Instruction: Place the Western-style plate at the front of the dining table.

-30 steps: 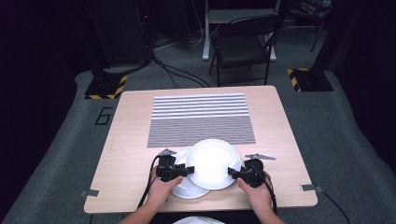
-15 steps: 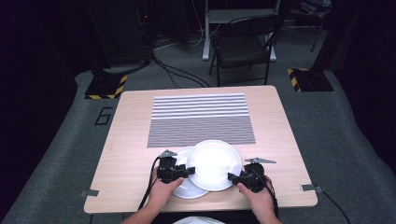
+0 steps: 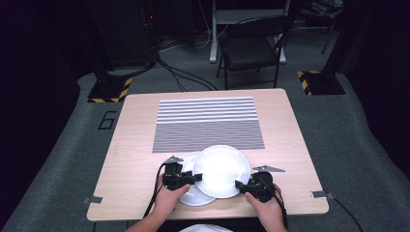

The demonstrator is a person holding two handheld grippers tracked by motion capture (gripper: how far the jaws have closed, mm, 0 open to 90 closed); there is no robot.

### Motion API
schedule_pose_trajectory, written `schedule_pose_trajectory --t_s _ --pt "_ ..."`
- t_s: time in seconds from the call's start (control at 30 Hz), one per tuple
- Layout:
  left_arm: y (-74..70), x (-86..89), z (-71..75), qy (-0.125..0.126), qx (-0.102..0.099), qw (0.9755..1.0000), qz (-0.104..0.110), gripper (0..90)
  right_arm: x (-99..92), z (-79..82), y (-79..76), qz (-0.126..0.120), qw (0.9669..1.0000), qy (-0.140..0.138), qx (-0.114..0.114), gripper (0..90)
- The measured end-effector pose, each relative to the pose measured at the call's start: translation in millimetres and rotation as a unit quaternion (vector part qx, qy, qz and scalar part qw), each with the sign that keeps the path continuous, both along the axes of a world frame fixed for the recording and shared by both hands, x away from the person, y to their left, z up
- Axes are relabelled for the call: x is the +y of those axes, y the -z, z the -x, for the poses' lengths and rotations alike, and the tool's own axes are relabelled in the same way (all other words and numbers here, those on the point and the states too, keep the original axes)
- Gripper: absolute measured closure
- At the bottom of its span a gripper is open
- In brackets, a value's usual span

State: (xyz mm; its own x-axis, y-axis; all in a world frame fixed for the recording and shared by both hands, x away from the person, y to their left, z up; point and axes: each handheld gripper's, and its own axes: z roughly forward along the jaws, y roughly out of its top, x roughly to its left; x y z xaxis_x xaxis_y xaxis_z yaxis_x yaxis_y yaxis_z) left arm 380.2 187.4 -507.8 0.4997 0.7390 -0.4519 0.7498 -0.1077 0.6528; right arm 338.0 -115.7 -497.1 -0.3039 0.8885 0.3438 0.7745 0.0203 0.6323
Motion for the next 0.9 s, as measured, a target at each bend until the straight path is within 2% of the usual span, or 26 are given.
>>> schedule_pose_trajectory --t_s 0.17,0.33,0.57,0.73,0.9 --pt "-0.6 0.6 -0.2 -0.005 -0.005 1.0 -0.001 57.9 -3.4 2.1 -2.4 0.012 0.9998 -0.004 -0.013 49.3" --pt "-2.4 1.2 1.2 -0.004 -0.008 1.0 0.002 59.6 -9.4 1.3 -2.6 -0.003 1.0 0.009 0.0 54.5" --pt "-2.6 1.6 1.4 -0.007 -0.003 0.9999 0.007 59.7 -7.7 0.7 -2.2 -0.004 0.9999 0.012 0.005 54.2" --pt "-4.3 3.3 0.7 -0.013 -0.007 0.9999 0.004 59.6 -5.0 -0.3 -2.3 -0.003 1.0 0.009 0.002 54.1" --pt "-8.7 6.2 0.0 -0.019 -0.015 0.9997 0.008 59.5 -2.1 -1.4 -4.7 -0.016 0.9998 0.01 -0.005 54.1"
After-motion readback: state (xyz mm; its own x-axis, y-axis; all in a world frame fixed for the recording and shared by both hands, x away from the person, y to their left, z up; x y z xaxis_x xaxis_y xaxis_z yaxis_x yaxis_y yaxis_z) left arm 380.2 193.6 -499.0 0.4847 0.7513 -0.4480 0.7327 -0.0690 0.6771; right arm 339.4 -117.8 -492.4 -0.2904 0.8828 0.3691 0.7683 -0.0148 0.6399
